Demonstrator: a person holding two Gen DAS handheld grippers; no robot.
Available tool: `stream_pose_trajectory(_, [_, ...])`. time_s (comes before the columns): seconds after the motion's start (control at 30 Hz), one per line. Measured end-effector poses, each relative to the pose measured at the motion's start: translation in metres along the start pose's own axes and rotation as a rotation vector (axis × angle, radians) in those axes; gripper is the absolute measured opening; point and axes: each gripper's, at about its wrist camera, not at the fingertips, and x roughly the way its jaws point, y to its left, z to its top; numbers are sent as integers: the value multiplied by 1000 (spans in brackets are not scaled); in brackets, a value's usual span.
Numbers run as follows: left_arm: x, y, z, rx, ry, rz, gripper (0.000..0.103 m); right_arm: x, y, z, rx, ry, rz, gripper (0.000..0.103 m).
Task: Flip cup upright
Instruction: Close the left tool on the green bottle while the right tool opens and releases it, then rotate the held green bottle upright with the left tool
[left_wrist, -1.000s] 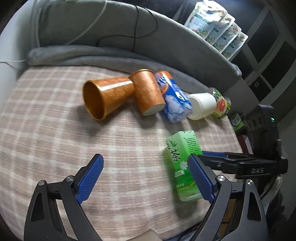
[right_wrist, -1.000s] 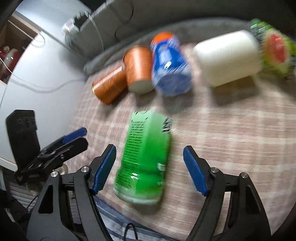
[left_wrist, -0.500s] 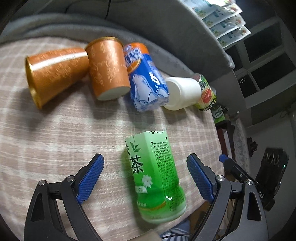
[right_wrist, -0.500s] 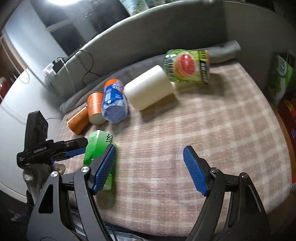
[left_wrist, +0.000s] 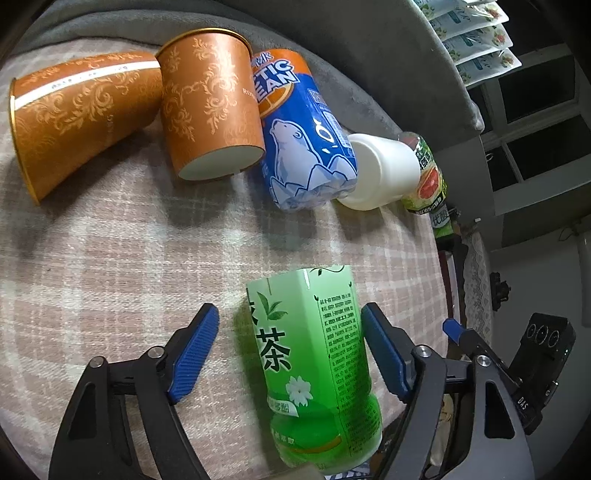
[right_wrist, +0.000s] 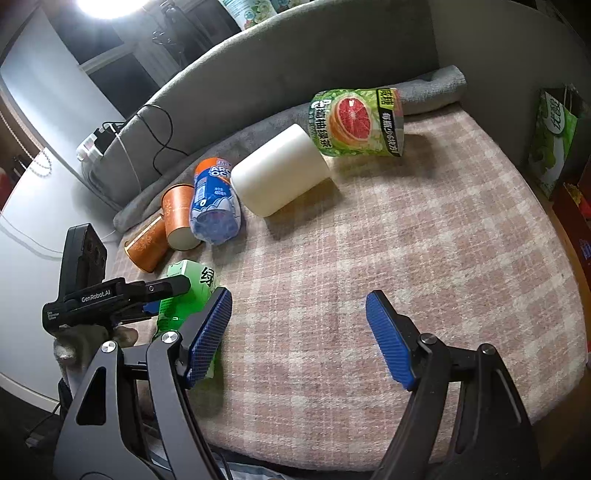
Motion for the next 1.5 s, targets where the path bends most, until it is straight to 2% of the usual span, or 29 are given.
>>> stream_pose_trajectory(0.33, [1, -10, -1, 42, -6, 4, 62, -4, -7, 1, 36, -13, -14, 78])
stream_pose_trajectory(0.53, [-3, -18, -5, 80, -34, 27, 60, -7, -13, 1, 64, -21, -24, 78])
stream_pose_trajectory(0.97, [-31, -53, -22, 255, -202, 127, 59, -10, -16, 3, 79, -34, -24, 78])
stream_pose_trajectory(1.17, [-33, -65, -24, 313, -262, 180, 59, -14, -15, 3, 78, -49, -32, 78])
stream_pose_trajectory(1.5, [-36, -85, -29, 447, -404, 296, 59, -19, -7, 2, 31, -87, -70, 78])
